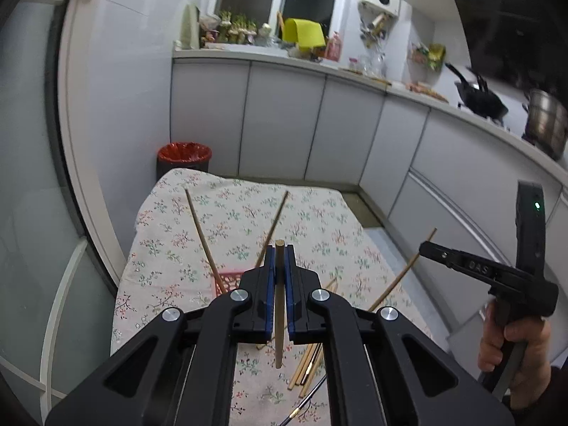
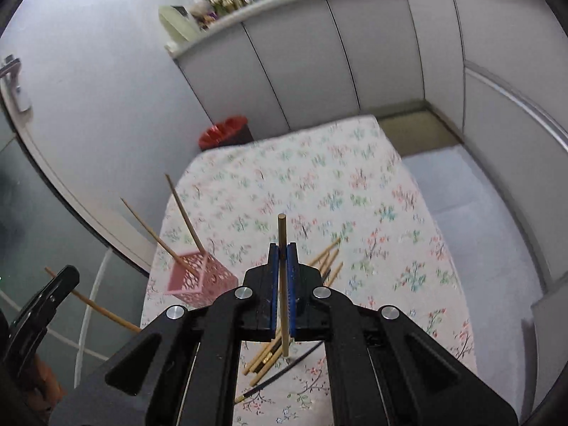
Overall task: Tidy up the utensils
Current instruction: 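Lower both held chopsticks into the pink cup and open both tools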
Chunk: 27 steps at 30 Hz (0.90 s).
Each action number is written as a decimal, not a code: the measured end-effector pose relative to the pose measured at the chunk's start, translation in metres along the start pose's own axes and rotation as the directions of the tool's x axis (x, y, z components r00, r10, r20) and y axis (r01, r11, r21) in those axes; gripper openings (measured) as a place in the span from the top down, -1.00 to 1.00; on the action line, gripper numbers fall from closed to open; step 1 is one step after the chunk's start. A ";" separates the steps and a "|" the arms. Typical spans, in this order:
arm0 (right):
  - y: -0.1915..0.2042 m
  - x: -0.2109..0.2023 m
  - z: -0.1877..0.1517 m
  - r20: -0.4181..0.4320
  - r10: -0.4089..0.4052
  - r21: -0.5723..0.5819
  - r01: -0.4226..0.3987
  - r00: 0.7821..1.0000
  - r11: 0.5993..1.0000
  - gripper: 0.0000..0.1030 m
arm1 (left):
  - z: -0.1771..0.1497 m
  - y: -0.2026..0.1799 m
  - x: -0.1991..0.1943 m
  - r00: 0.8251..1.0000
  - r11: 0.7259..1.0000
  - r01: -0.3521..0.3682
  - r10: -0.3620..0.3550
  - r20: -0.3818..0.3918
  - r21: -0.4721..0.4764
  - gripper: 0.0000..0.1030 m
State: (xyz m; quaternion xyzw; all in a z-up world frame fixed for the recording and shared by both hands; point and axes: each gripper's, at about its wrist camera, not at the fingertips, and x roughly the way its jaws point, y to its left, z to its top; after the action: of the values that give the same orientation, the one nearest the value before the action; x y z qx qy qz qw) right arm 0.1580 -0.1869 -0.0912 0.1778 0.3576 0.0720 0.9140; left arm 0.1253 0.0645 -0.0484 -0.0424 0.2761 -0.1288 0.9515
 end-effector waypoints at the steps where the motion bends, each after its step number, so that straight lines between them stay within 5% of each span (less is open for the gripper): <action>1: 0.001 -0.005 0.002 0.018 0.012 -0.001 -0.012 1.000 1.000 0.94 | 0.003 0.004 -0.003 1.000 1.000 -0.001 0.002 0.021 -0.018 0.91; 10: 0.030 -0.031 0.017 0.141 0.110 -0.064 -0.102 0.984 0.993 0.94 | 0.028 0.030 -0.026 0.980 0.994 -0.023 0.044 0.193 -0.109 0.91; 14: 0.049 -0.043 0.025 0.198 0.156 -0.105 -0.138 0.968 0.985 0.94 | 0.035 0.034 -0.019 0.965 0.989 -0.093 0.118 0.233 -0.116 0.91; 27: 0.082 -0.021 0.039 0.233 0.261 -0.119 -0.239 0.937 0.964 0.94 | 0.036 0.043 0.040 0.972 0.982 -0.145 0.164 0.167 -0.120 0.90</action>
State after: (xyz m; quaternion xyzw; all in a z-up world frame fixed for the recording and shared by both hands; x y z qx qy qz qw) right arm 0.1693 -0.1273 -0.0205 0.1884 0.2121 0.1809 0.9417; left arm 0.1868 0.0950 -0.0455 -0.0829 0.1996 -0.0353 0.9757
